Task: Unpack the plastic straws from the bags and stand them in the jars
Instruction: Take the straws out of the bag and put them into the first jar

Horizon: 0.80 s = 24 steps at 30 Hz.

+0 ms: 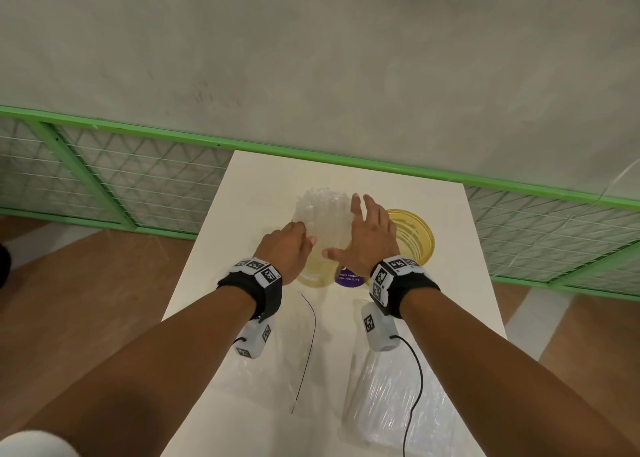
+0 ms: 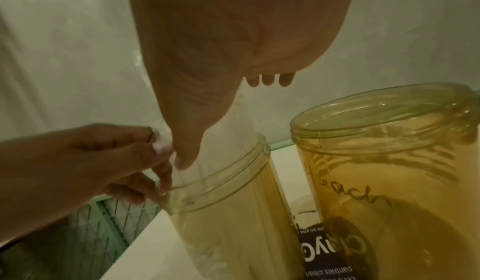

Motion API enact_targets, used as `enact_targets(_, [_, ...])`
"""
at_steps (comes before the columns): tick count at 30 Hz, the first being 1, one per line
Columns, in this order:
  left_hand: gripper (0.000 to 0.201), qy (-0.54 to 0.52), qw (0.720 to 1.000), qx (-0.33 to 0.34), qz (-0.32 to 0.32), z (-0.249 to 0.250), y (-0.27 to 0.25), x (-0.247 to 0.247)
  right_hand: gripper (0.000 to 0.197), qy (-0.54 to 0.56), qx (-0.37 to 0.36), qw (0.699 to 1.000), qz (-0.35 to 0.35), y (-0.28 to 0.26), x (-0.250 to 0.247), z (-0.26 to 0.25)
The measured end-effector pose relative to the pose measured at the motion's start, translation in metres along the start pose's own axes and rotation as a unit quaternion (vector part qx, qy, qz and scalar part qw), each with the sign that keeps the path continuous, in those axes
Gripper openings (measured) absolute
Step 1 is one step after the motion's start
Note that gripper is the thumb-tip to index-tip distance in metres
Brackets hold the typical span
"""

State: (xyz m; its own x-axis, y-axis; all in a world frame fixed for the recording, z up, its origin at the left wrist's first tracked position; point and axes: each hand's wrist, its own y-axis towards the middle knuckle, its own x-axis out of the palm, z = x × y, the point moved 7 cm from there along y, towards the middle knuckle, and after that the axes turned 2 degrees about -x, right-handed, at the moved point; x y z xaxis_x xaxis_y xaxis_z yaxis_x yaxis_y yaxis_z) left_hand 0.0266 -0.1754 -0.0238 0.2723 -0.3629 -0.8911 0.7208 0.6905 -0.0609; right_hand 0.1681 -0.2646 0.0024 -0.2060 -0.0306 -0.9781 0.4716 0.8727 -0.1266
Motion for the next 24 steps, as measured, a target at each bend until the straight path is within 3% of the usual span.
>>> enact_targets(4, [0.031, 0.033, 0.999, -0.006, -0.002, -0.006, 0.001, -0.001, 0.137, 0.098, -0.010, 0.994, -0.039, 0.001, -0.007, -0.002])
enact_targets(10, [0.034, 0.047, 0.999, -0.016, -0.015, -0.007, 0.000, -0.002, 0.096, 0.190, -0.140, 0.960, 0.151, -0.007, -0.057, -0.039])
enact_targets(12, [0.033, 0.057, 0.998, -0.008, 0.000, -0.006, -0.002, -0.003, 0.083, 0.169, -0.193, 0.948, 0.187, -0.005, -0.062, -0.056])
enact_targets(14, [0.031, 0.059, 0.998, -0.004, 0.006, -0.006, -0.004, -0.005, 0.067, 0.116, -0.245, 0.947, 0.171, 0.000, -0.051, -0.069])
enact_targets(16, [0.026, 0.062, 0.998, -0.006, 0.011, -0.008, -0.007, -0.007, 0.056, 0.020, -0.266, 0.959, 0.094, 0.005, -0.023, -0.075])
enact_targets(19, [0.019, 0.067, 0.997, 0.008, 0.040, -0.011, -0.011, -0.011, 0.057, -0.066, -0.237, 0.969, 0.000, 0.005, 0.015, -0.068])
enact_targets(24, [0.023, 0.022, 0.998, -0.015, 0.056, -0.017, -0.014, -0.016, 0.057, 0.007, -0.239, 0.961, 0.139, 0.006, -0.019, -0.076])
